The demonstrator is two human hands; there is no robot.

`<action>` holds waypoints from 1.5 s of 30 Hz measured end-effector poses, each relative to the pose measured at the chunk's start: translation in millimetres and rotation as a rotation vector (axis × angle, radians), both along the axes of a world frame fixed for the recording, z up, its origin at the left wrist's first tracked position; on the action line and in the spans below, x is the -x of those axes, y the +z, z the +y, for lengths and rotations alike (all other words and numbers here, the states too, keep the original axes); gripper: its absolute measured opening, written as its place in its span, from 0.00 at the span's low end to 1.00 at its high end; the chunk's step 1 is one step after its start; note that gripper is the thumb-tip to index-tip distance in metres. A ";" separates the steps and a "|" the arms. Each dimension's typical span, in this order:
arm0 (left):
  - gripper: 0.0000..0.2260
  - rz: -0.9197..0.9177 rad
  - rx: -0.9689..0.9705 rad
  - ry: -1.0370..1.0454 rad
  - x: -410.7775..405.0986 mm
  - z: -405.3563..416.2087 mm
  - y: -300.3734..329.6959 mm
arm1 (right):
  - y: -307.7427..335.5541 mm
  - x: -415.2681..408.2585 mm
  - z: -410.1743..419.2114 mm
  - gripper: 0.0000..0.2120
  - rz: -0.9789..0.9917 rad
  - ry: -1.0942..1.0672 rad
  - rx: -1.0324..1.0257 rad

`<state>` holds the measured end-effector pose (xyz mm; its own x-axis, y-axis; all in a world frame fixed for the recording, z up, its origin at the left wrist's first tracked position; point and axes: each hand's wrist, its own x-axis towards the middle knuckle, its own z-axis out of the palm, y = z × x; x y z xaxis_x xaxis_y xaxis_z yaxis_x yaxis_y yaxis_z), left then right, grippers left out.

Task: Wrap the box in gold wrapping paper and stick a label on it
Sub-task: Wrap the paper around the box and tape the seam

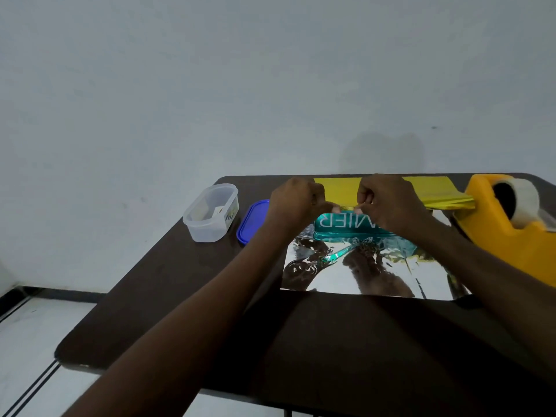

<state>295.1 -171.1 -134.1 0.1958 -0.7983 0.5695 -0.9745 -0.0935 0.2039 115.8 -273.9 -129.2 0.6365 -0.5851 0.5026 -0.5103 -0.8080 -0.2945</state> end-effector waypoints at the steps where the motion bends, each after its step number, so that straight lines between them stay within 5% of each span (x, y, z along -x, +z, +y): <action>1: 0.20 -0.020 0.027 0.023 3.7 -1.4 -1.7 | -0.9 1.7 0.1 0.10 -0.023 0.014 -0.013; 16: 0.09 0.142 0.050 -0.007 -0.3 -3.0 -6.7 | -11.9 6.7 1.0 0.10 -0.168 0.045 -0.036; 23: 0.05 0.398 0.142 -0.108 7.2 -3.9 -4.1 | -11.7 9.4 1.5 0.08 -0.200 0.055 -0.070; 32: 0.06 -0.021 0.123 -0.130 32.7 -14.2 -15.7 | -14.2 10.3 -1.4 0.06 -0.195 0.064 -0.036; 45: 0.04 -0.069 0.131 -0.146 7.0 -10.9 -16.8 | -10.8 23.3 -3.0 0.10 -0.145 -0.008 -0.012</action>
<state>288.1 -182.0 -150.9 0.0408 -0.7334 0.6786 -0.9878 0.0726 0.1378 92.5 -276.9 -140.1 0.5530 -0.5962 0.5820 -0.4678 -0.8002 -0.3753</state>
